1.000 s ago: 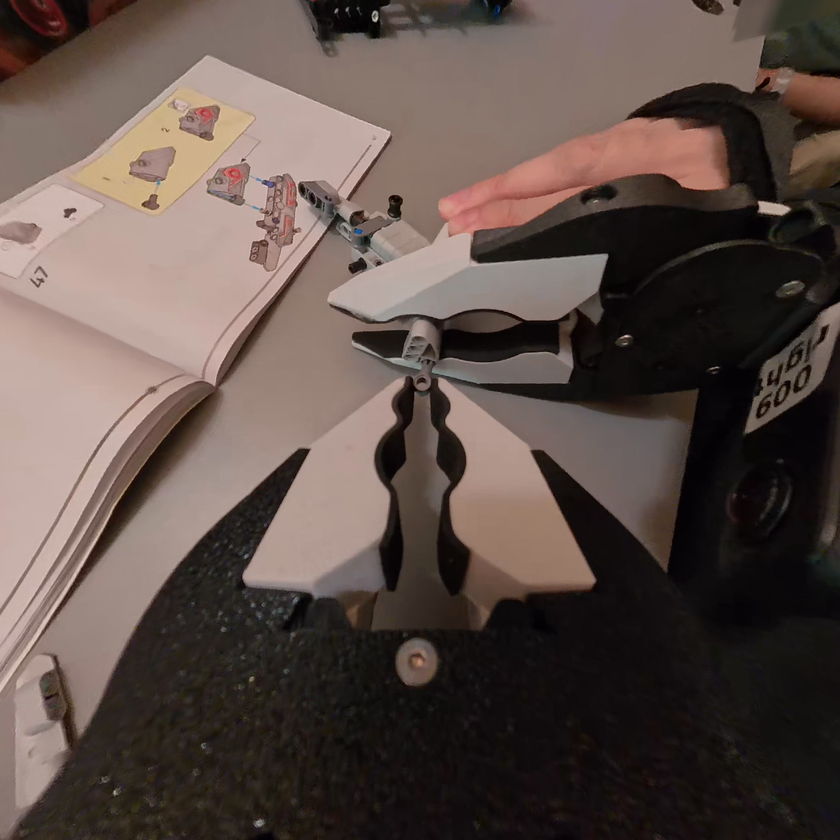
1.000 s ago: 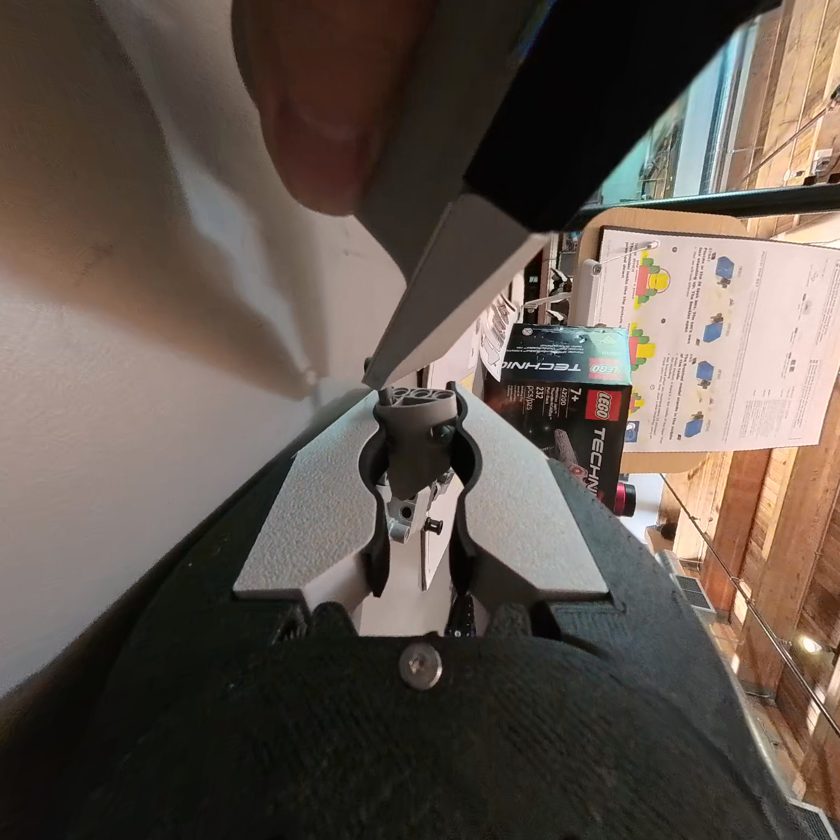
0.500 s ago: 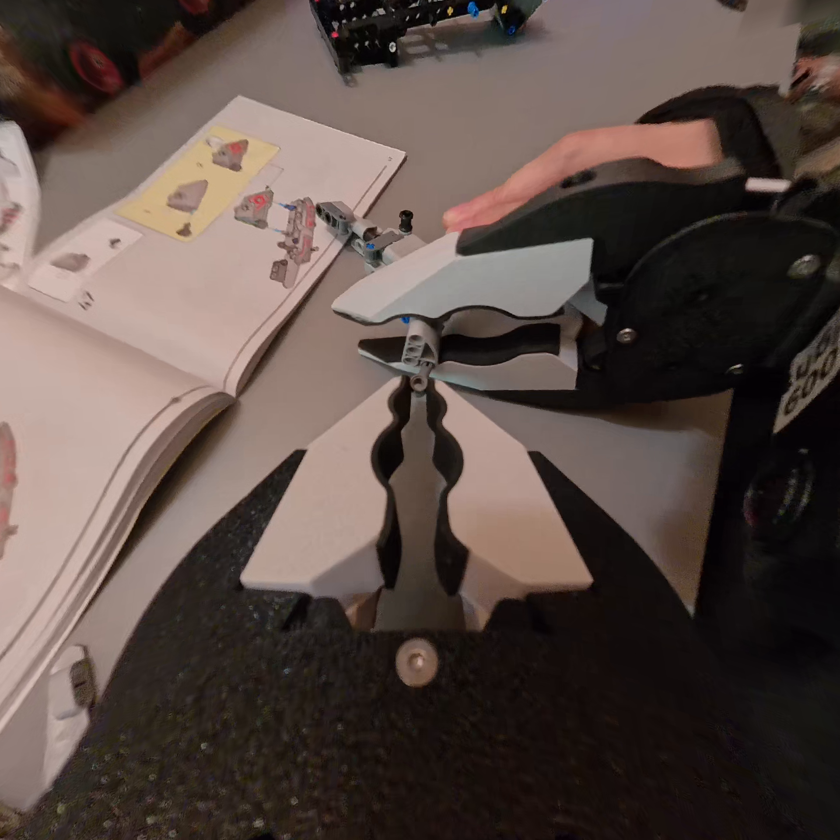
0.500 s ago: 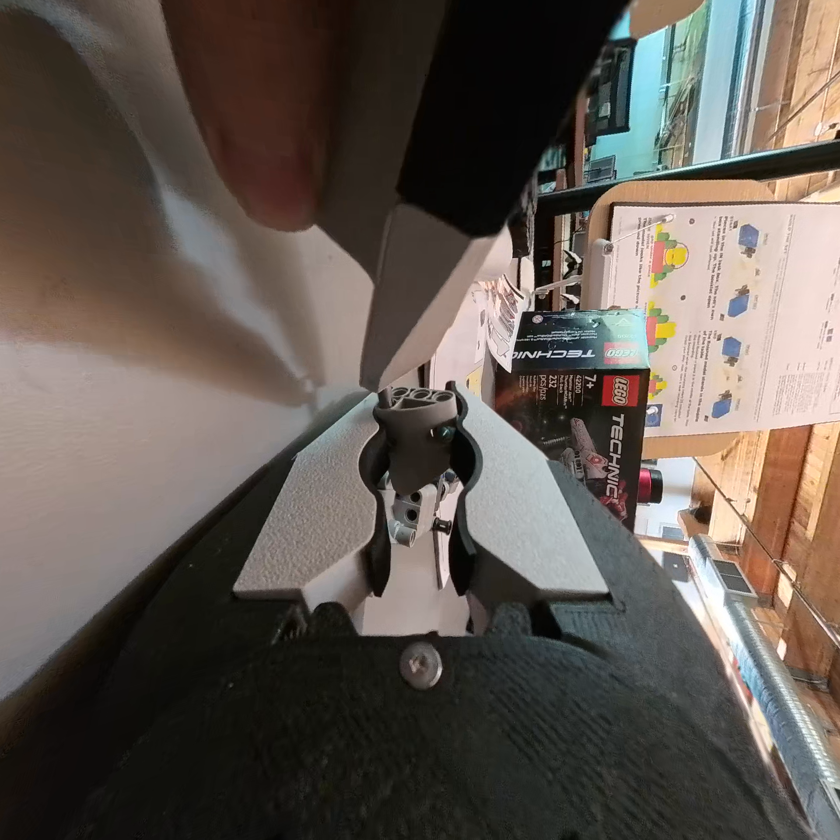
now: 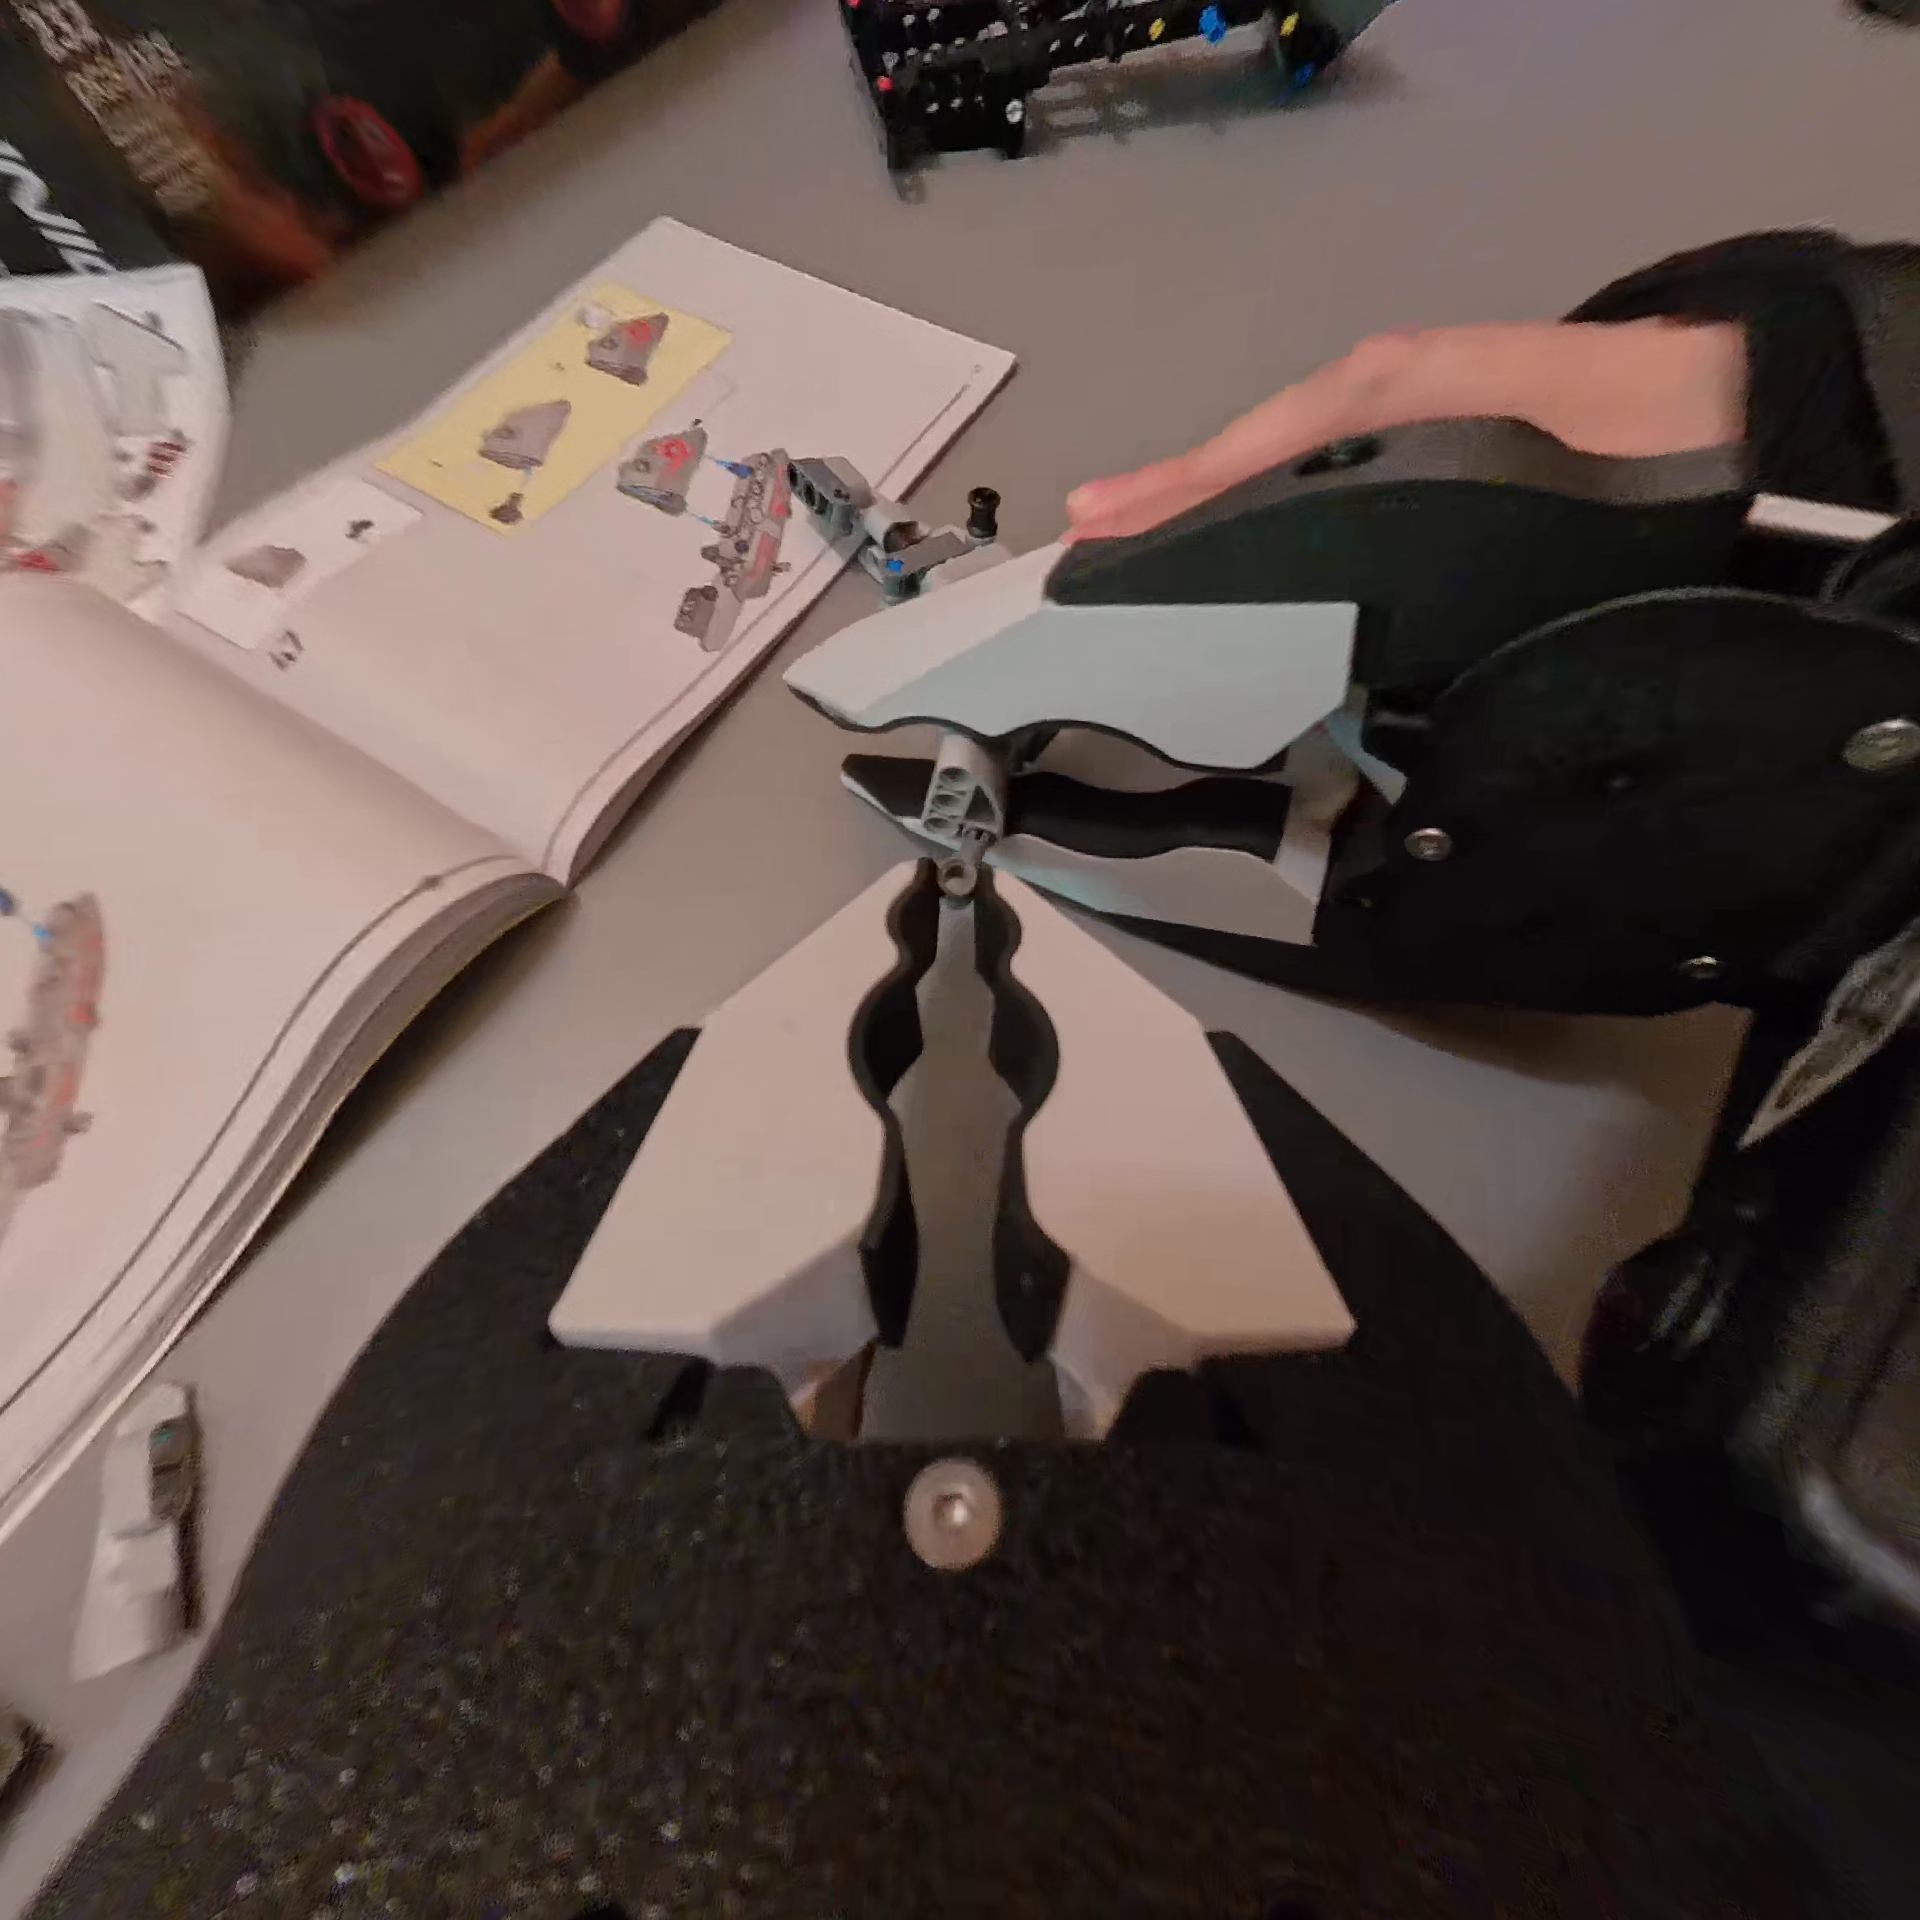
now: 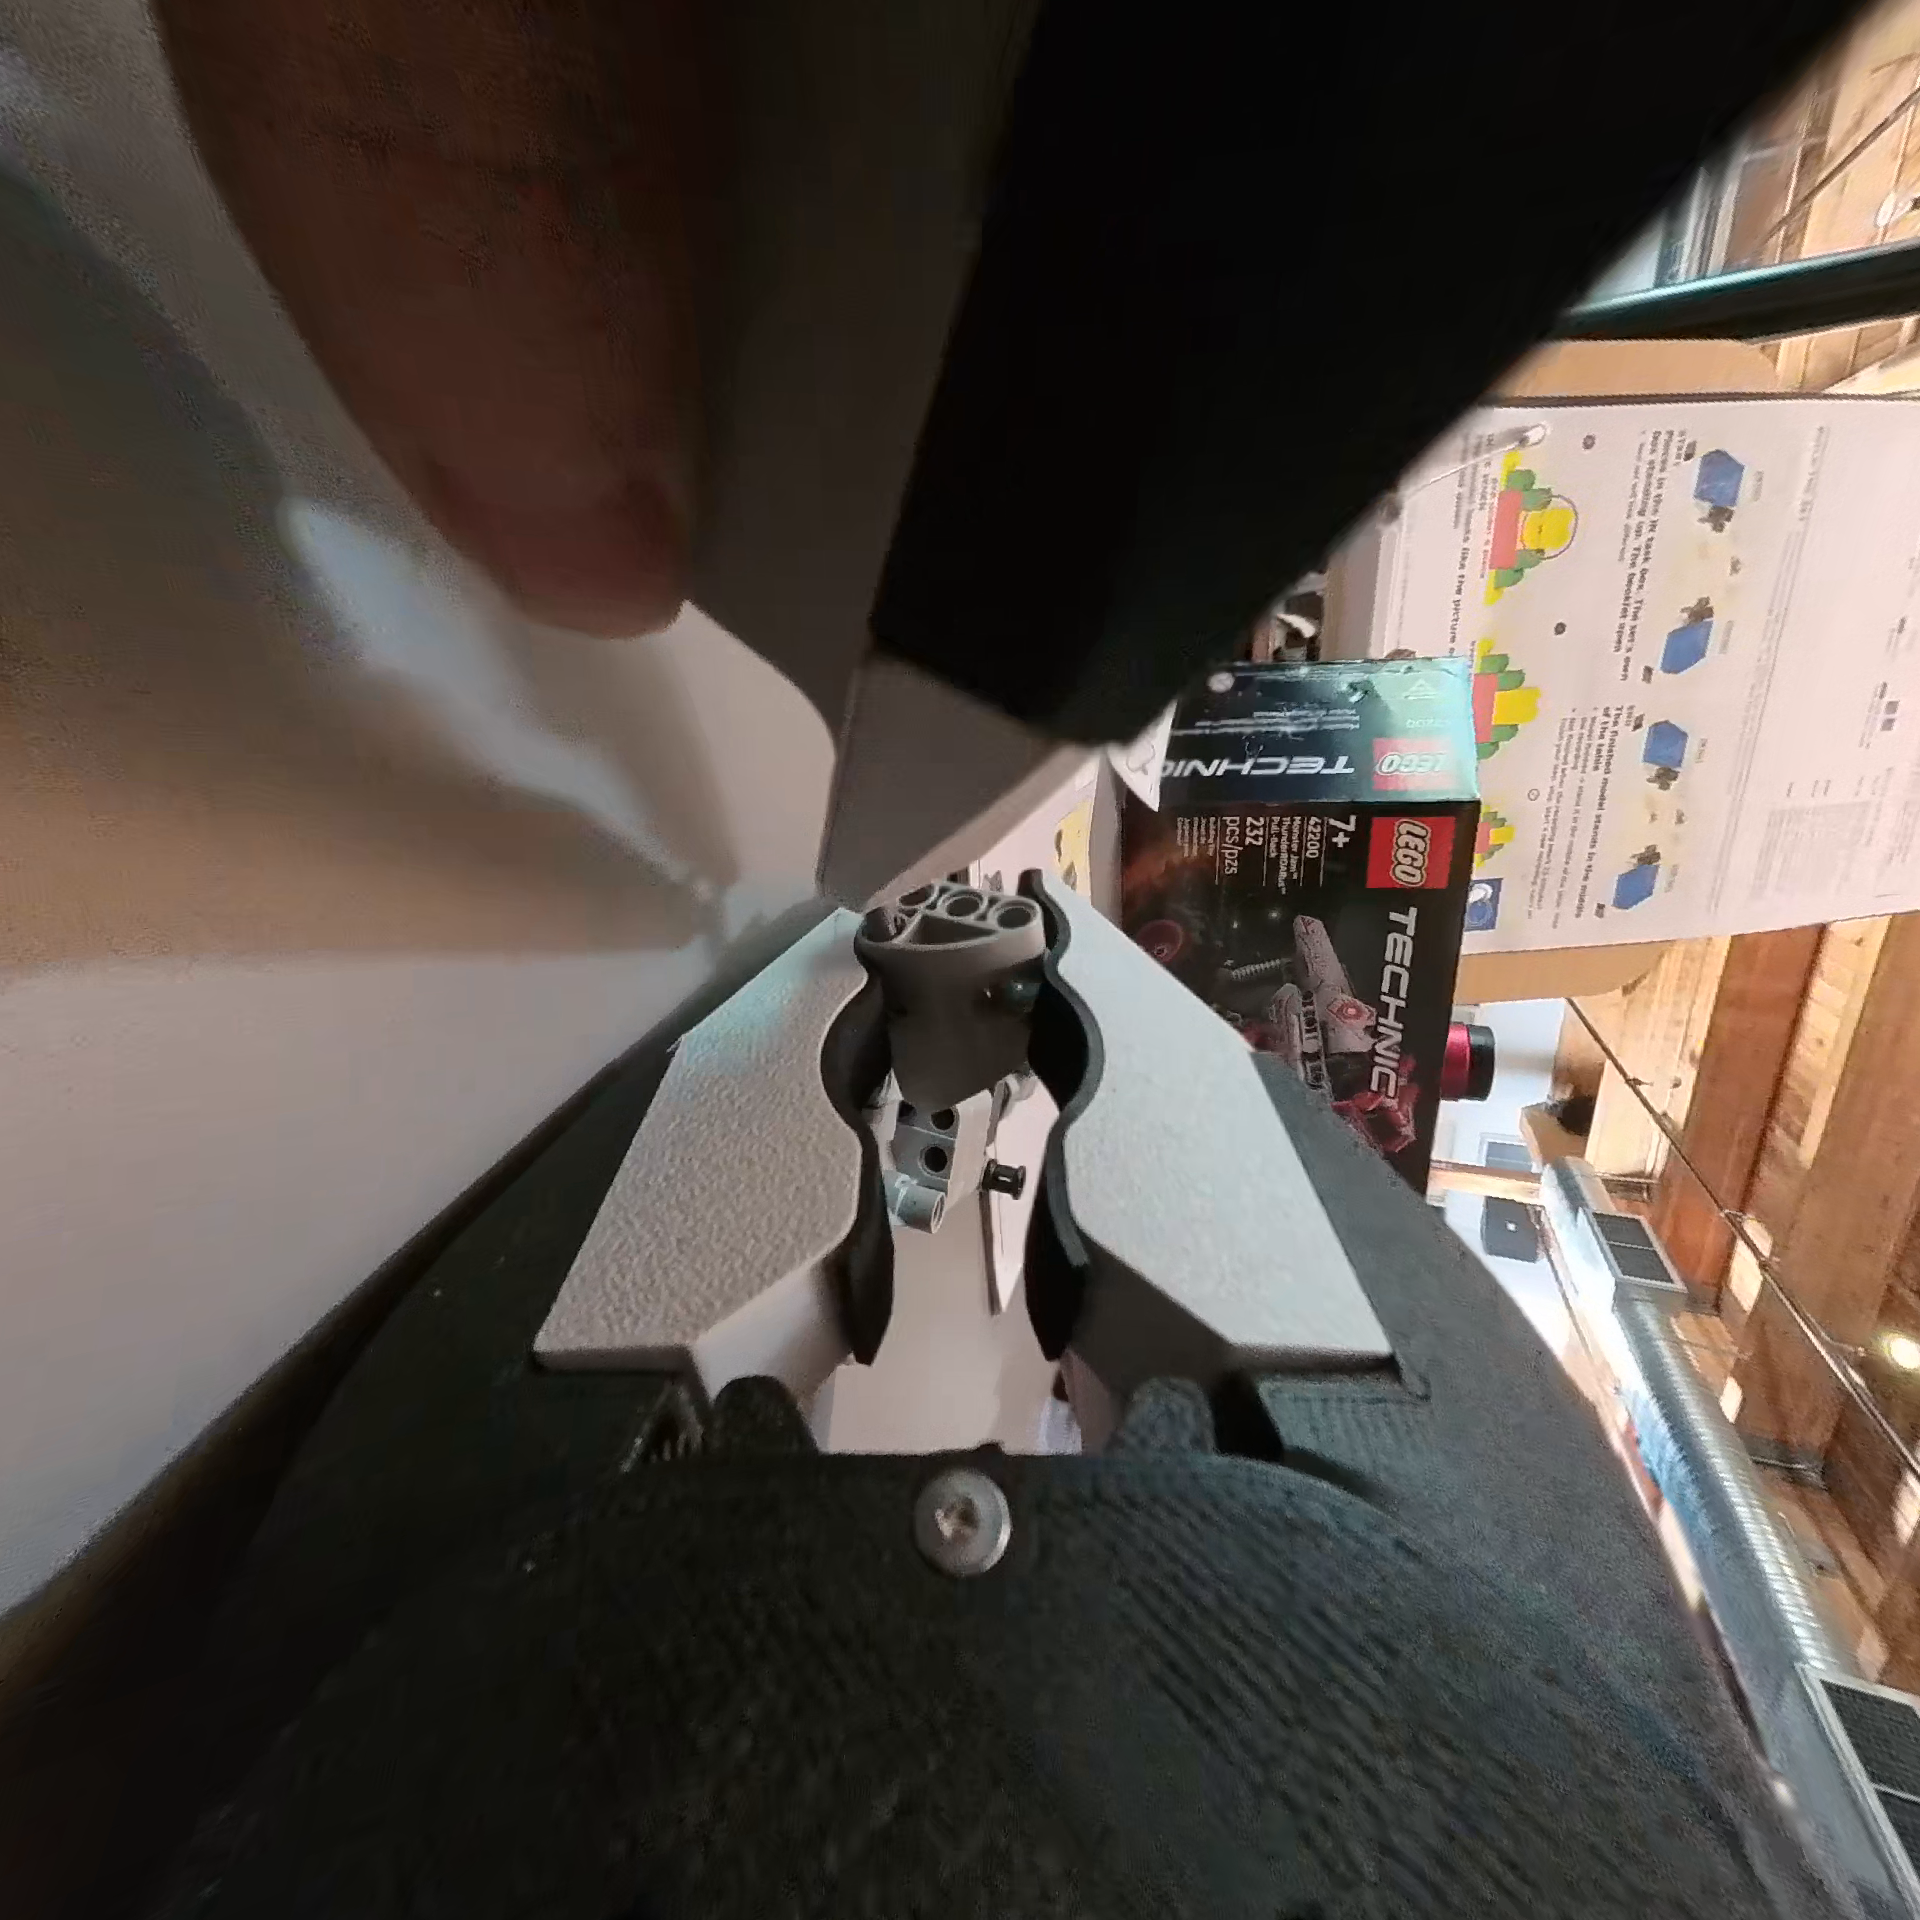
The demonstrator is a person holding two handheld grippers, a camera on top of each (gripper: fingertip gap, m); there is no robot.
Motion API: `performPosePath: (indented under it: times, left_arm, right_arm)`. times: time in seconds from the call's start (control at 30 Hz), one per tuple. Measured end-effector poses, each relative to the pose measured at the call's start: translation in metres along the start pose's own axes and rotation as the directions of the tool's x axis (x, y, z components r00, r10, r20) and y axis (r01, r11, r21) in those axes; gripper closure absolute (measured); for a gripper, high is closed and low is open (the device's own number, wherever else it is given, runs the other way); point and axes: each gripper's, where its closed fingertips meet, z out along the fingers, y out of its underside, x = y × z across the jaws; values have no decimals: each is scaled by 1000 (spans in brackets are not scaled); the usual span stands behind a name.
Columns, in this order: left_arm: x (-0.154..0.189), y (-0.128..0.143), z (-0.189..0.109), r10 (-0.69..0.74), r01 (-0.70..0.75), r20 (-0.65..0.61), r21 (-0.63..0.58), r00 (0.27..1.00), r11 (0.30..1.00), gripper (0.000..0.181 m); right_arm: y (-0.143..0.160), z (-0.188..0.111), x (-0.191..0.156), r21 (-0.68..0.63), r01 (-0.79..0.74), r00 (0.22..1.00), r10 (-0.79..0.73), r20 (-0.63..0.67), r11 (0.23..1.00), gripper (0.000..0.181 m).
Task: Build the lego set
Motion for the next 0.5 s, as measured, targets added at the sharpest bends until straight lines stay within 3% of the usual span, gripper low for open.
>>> performPosePath:
  times: [0.2,0.37,0.5]
  left_arm:
    - [0,1,0,-61,62,78,-6,995,998,177]
    - [2,0,-1,-153,153,20,16,988,988,177]
    - [2,0,-2,-87,86,35,12,996,996,177]
  right_arm:
    - [-1,0,1,-10,37,999,-37,-22,999,160]
    - [0,0,0,-5,19,1000,-19,-11,1000,159]
    - [-1,0,0,-4,20,1000,-20,-11,1000,159]
